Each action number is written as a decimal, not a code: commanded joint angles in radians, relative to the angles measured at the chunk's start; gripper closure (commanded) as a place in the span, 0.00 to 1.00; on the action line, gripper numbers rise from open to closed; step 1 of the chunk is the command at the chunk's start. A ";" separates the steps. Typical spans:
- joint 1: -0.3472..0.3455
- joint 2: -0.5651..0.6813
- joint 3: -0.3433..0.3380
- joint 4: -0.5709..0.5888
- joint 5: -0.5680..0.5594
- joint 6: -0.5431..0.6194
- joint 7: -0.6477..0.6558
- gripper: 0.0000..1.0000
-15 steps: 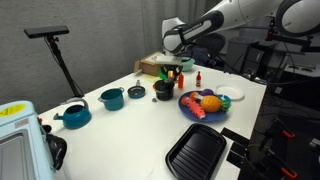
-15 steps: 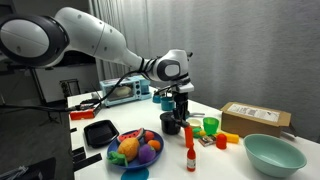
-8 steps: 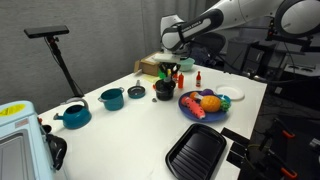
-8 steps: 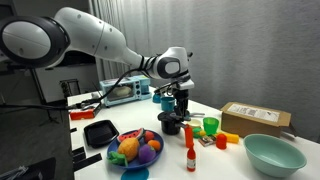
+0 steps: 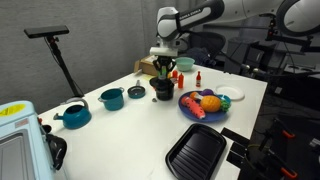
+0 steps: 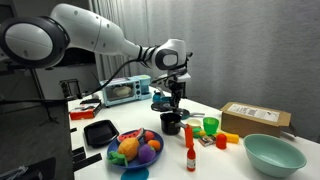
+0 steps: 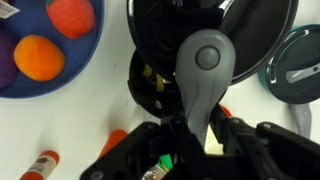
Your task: Remove the black lid from the black pot
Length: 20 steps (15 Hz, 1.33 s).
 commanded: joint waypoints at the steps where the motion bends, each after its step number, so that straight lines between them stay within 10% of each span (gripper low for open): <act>1: 0.037 -0.020 0.001 0.042 -0.019 -0.016 -0.087 0.93; 20: 0.265 0.045 0.047 0.044 -0.168 0.123 -0.591 0.93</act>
